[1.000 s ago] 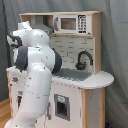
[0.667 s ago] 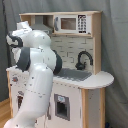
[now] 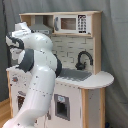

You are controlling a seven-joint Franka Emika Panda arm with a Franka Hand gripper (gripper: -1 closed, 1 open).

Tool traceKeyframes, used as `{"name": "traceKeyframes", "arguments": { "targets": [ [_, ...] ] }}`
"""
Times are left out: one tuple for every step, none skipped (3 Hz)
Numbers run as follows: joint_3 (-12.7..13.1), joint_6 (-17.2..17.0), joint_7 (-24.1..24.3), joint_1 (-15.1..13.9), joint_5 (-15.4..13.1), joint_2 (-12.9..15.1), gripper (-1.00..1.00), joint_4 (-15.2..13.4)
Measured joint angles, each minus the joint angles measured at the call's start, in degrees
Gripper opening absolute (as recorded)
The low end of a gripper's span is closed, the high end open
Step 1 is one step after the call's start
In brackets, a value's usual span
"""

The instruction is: Play with the kitchen

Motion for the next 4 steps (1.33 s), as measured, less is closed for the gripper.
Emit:
{"name": "traceKeyframes", "arguments": {
  "targets": [
    [-0.01, -1.36, 0.00, 3.05, -2.69, 3.37, -1.00, 3.60],
    [-0.01, -3.01, -0.01, 6.35, -4.93, 6.08, -1.00, 7.19],
    [-0.06, -3.03, -0.01, 9.80, -7.41, 9.30, -1.00, 9.41],
    [-0.09, -3.01, -0.03, 12.83, -10.26, 12.62, -1.00, 13.38]
  ]
}}
